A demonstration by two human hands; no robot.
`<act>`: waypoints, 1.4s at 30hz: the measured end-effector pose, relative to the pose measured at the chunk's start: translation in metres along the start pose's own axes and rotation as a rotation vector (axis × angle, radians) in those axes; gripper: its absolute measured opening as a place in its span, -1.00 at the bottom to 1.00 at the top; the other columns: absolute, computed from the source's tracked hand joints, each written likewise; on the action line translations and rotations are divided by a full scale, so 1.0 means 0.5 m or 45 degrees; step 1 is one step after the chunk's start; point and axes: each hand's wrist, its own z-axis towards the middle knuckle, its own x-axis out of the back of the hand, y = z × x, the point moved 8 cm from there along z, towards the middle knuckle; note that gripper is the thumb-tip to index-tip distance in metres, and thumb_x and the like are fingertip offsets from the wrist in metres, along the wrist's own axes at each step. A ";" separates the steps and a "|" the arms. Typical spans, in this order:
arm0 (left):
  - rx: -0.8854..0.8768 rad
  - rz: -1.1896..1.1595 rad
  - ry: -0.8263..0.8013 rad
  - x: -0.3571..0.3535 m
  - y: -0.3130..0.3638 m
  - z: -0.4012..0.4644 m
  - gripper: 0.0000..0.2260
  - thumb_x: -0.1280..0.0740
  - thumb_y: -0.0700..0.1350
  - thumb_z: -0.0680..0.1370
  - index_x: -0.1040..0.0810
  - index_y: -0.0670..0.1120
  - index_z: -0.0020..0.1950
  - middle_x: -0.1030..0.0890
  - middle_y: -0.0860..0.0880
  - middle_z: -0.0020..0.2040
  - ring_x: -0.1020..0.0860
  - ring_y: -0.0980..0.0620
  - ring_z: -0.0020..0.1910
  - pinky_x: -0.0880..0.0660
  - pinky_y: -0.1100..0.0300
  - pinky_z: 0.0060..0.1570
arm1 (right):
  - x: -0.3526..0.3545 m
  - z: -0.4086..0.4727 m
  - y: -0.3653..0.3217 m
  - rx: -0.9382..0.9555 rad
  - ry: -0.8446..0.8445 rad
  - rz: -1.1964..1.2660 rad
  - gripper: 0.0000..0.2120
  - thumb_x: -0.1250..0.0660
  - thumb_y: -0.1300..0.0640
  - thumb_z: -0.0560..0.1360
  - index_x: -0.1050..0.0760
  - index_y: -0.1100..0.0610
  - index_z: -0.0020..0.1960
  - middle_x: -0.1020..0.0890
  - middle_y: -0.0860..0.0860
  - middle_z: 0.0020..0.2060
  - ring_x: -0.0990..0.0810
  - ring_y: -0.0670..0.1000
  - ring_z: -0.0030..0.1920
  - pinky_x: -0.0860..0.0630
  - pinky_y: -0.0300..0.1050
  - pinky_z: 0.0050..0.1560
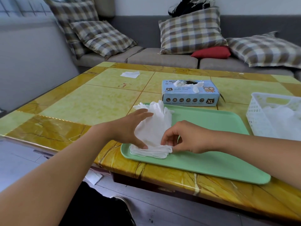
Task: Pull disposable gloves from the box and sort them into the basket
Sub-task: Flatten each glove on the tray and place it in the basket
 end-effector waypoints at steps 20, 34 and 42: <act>-0.297 -0.983 0.043 0.103 0.177 -0.015 -0.01 -0.46 0.51 0.17 -0.31 0.21 0.54 -0.20 0.19 0.60 -0.15 0.16 0.58 -0.12 -0.05 0.56 | 0.216 -0.178 0.010 -0.112 0.193 1.284 -0.82 -0.31 0.24 0.51 -0.56 0.21 0.10 -0.62 0.04 -0.18 -0.60 -0.01 -0.19 -0.58 -0.02 0.01; -0.168 -1.374 0.209 0.103 0.355 0.082 -0.79 -0.47 -0.05 0.49 -0.65 -0.15 0.03 -0.69 -0.10 -0.13 -0.61 -0.01 -0.19 -0.54 0.15 -0.17 | 0.210 -0.254 0.106 -0.473 0.378 1.242 -0.53 -0.50 0.13 0.41 -0.59 0.28 0.27 -0.65 0.20 0.22 -0.61 0.21 0.20 -0.50 0.18 0.33; -0.169 -1.400 0.665 0.149 0.315 0.143 -0.96 -0.48 -0.23 0.51 -0.66 -0.11 -0.11 -0.69 0.00 -0.25 -0.62 0.05 -0.23 -0.57 0.31 -0.22 | 0.296 -0.219 0.146 -0.403 0.868 1.061 -0.77 -0.40 0.23 0.55 -0.63 0.27 0.18 -0.72 0.13 0.02 -0.68 0.07 -0.07 -0.63 -0.17 -0.07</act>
